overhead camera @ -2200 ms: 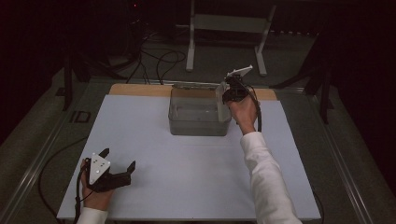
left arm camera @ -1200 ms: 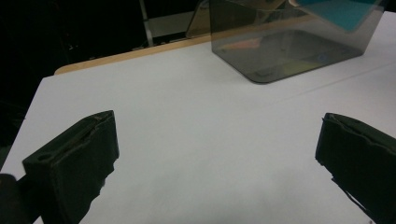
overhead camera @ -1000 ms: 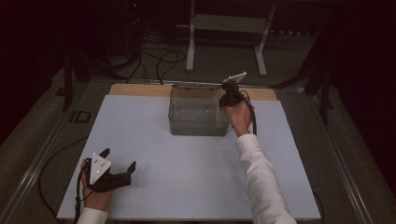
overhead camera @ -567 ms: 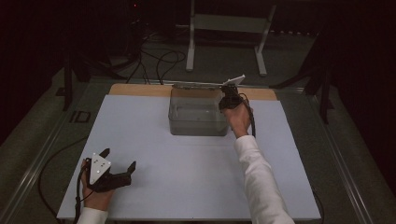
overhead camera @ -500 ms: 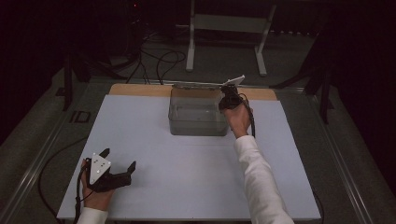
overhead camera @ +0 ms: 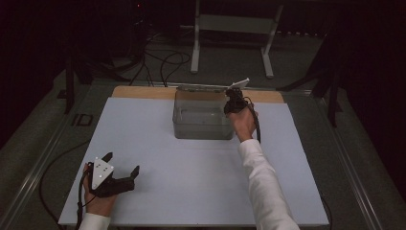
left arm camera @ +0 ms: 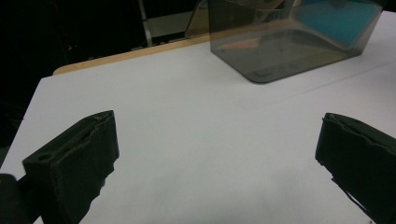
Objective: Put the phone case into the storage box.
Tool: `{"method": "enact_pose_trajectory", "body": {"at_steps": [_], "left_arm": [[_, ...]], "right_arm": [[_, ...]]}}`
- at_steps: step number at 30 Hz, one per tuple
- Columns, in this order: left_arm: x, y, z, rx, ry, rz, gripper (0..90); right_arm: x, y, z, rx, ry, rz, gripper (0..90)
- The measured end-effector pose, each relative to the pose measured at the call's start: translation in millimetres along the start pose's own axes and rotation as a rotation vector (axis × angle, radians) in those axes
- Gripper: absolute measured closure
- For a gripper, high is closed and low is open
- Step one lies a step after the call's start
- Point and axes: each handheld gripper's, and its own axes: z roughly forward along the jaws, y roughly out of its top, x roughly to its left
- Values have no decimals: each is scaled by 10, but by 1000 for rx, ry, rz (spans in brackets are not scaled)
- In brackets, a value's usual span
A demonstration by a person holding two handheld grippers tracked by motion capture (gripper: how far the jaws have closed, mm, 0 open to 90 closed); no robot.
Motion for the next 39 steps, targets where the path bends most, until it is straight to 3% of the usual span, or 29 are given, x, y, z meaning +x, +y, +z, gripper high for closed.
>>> {"method": "enact_pose_trajectory", "body": {"at_steps": [17,39], "left_arm": [[3,-1,-7,-1,0,-1,2],[2,-2,-4,1,-2,0,2]], "right_arm": [[51,37,18,34,-53,-3,809],[65,26,58,36,-36,-2,783]]}}
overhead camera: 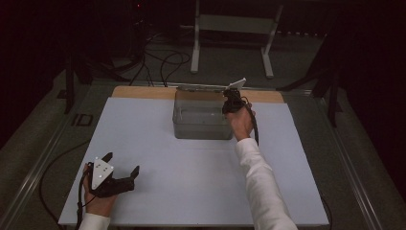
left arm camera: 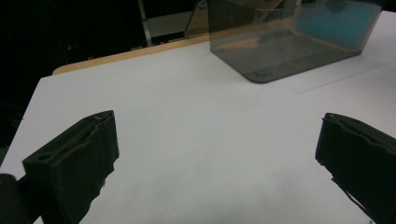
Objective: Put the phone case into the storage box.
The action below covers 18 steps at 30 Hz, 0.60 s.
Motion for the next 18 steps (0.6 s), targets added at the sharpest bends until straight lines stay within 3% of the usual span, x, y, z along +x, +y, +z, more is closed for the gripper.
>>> {"method": "enact_pose_trajectory", "body": {"at_steps": [2,3,4,10,14,18], "left_arm": [[-1,0,0,0,0,-1,2],[0,0,-1,0,1,-1,2],[0,0,-1,-2,0,-1,2],[-3,1,-1,-2,0,0,2],[-2,0,0,0,1,0,2],[-4,0,1,0,1,2,2]], "right_arm": [[1,0,-6,-6,2,-5,773],[14,-7,-34,-37,-4,-35,720],[18,-9,-46,-48,-15,-48,726],[27,-21,-107,-63,3,-89,665],[35,-34,-141,-71,6,-96,647],[16,-50,-209,-116,32,-114,596]]}}
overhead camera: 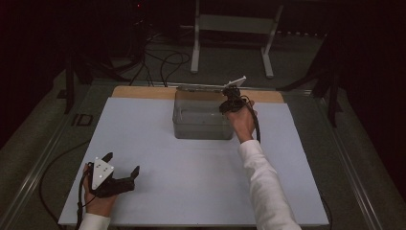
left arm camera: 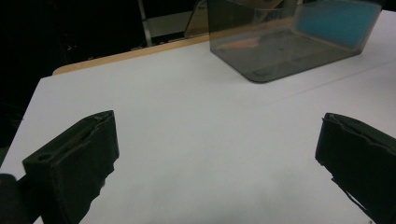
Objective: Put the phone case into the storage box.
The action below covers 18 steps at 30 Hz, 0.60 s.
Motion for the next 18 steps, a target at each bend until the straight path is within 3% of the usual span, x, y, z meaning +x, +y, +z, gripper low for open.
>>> {"method": "enact_pose_trajectory", "body": {"at_steps": [3,9,11,14,18], "left_arm": [[-2,1,-2,-1,0,0,2],[-3,2,-2,-1,-1,2,2],[-5,1,-2,-1,-1,3,2],[-8,1,0,0,-1,3,2],[-9,2,0,0,-2,4,2]], "right_arm": [[-7,-7,-42,-27,-3,-25,538],[-36,-36,-85,-78,73,-75,377],[-31,-51,-107,-94,62,-95,337],[6,-85,-154,-120,-12,-140,262],[-17,-133,-195,-138,15,-142,196]]}}
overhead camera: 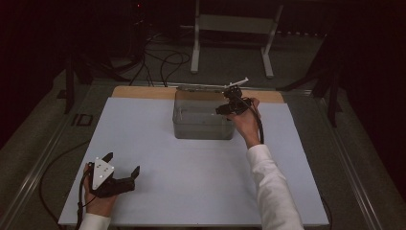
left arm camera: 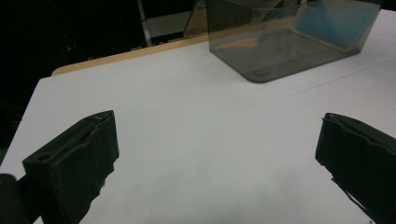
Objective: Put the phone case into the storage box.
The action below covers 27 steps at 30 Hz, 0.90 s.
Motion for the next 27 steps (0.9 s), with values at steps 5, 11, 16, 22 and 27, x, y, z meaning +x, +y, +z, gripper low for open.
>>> {"method": "enact_pose_trajectory", "body": {"at_steps": [5,11,16,22,27], "left_arm": [[-3,0,2,-1,0,0,2],[-6,-1,6,1,-2,-1,1],[-9,0,8,4,-4,2,1],[-8,0,9,4,-6,0,1],[-9,0,10,6,-9,-1,2]], "right_arm": [[-41,-71,-66,-27,60,-6,154],[-55,-186,-173,-89,84,-38,104],[-64,-338,-274,-188,111,-30,98],[-39,-499,-386,-261,127,-54,96],[-17,-624,-455,-263,112,-110,95]]}}
